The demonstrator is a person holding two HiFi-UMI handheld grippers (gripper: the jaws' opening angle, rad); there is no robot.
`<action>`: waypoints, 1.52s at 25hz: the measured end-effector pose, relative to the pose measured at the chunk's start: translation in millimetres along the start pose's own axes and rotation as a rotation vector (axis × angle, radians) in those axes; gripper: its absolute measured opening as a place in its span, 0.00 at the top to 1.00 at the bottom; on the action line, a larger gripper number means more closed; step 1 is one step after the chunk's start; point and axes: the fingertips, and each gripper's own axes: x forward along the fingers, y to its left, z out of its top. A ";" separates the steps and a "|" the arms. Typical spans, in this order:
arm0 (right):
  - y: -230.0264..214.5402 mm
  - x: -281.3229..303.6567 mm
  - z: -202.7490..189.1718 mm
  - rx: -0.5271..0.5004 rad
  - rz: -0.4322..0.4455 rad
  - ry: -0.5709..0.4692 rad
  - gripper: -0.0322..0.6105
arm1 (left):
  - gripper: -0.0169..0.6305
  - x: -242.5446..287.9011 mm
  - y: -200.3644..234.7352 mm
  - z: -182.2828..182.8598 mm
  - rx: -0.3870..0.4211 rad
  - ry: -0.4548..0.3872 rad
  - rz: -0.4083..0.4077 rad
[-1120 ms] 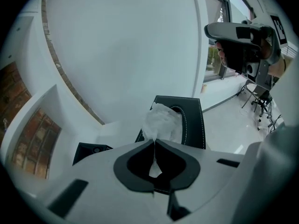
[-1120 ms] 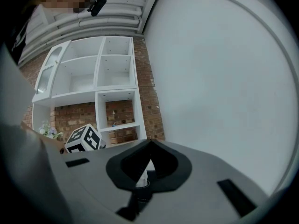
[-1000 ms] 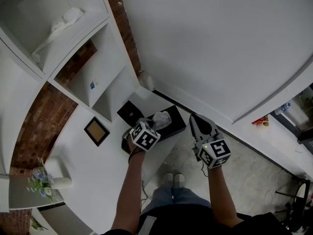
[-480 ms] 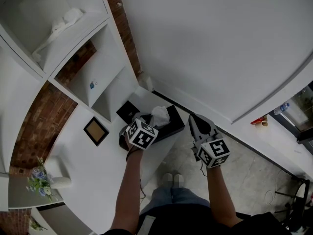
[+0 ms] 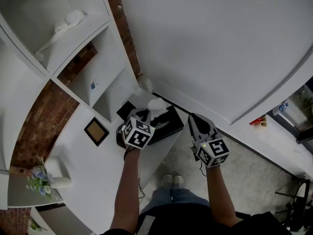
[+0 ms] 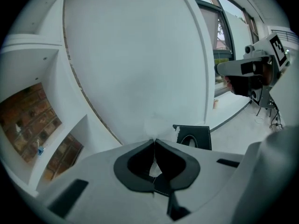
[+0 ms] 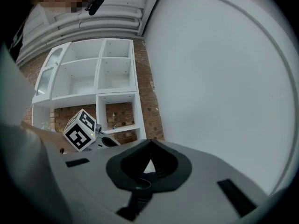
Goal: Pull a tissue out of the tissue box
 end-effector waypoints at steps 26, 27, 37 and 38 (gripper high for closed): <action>11.9 -31.3 76.6 -0.070 -0.026 -0.177 0.95 | 0.95 -154.3 31.3 70.6 -0.605 -0.736 0.112; 12.4 -32.4 77.1 -0.072 -0.029 -0.179 0.95 | 0.95 -156.6 30.8 67.7 -0.618 -0.740 0.112; 7.6 -41.6 76.2 -0.081 -0.049 -0.176 0.95 | 0.95 -167.3 23.0 53.8 -0.646 -0.747 0.138; 7.8 -42.2 76.0 -0.080 -0.048 -0.176 0.95 | 0.95 -167.5 21.5 53.7 -0.643 -0.745 0.138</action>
